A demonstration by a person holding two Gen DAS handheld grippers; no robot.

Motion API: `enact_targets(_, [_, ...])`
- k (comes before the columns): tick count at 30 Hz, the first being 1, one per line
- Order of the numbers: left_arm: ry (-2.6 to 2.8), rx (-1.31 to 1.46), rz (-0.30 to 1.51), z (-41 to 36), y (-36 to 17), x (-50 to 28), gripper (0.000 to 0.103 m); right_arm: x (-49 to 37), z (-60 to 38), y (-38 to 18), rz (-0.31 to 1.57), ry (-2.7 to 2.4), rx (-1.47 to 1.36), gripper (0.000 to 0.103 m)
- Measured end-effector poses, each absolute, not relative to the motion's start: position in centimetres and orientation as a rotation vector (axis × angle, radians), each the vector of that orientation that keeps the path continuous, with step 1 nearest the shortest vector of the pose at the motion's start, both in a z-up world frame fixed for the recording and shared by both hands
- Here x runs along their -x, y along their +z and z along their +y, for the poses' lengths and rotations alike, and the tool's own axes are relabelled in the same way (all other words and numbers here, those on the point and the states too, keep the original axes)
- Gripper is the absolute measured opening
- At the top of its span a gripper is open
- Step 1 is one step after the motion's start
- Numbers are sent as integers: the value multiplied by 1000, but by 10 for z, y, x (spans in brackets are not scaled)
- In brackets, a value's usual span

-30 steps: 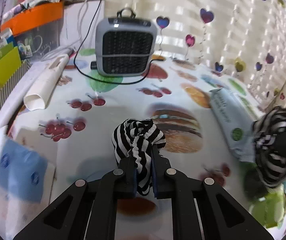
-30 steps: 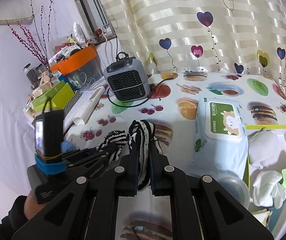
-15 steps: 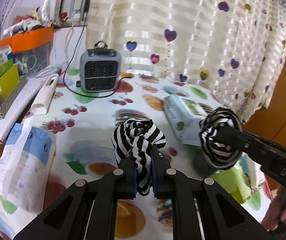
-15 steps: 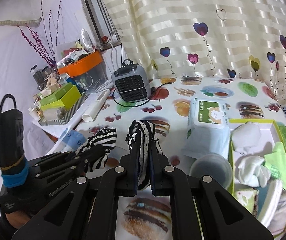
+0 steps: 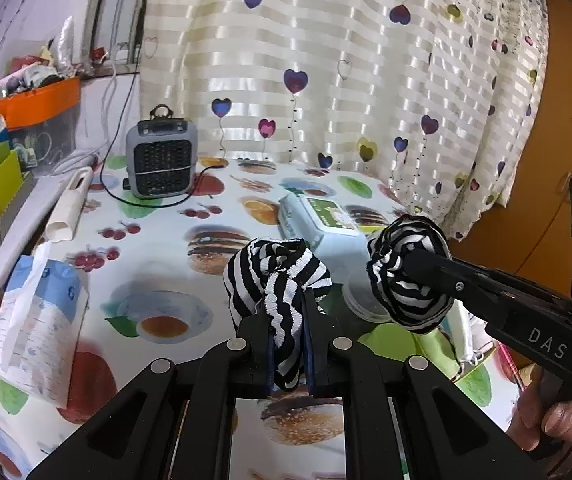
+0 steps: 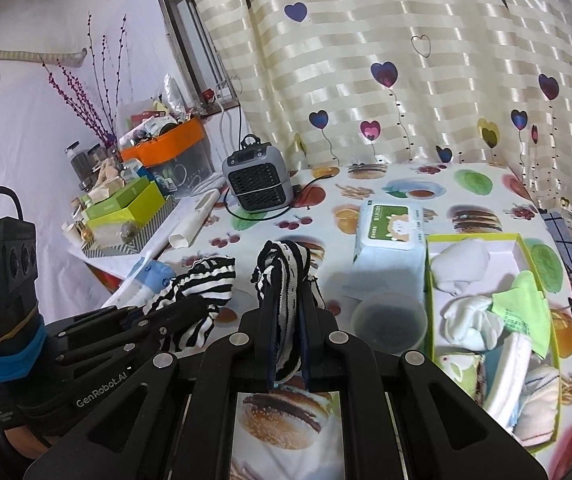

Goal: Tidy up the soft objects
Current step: 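Carry both striped socks over the box with both tools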

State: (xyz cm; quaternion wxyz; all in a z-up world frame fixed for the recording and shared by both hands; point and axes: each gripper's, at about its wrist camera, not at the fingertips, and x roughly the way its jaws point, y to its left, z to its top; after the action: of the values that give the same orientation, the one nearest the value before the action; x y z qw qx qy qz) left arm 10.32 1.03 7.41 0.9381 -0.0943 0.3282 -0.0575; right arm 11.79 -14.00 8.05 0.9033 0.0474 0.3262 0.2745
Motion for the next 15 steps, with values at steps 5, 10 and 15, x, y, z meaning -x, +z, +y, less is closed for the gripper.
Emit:
enact_targets(5, [-131,182,668,1,77,-104,10,-117,-147,81,671,563,-104,9])
enact_targets(10, [-149,173,669,-9,78,-106,10,-117,-154,82,667,552,-109,9])
enact_targets(15, [-176,164,668,-21,80,-110,10,-118,-165,82,664,535,-115,9])
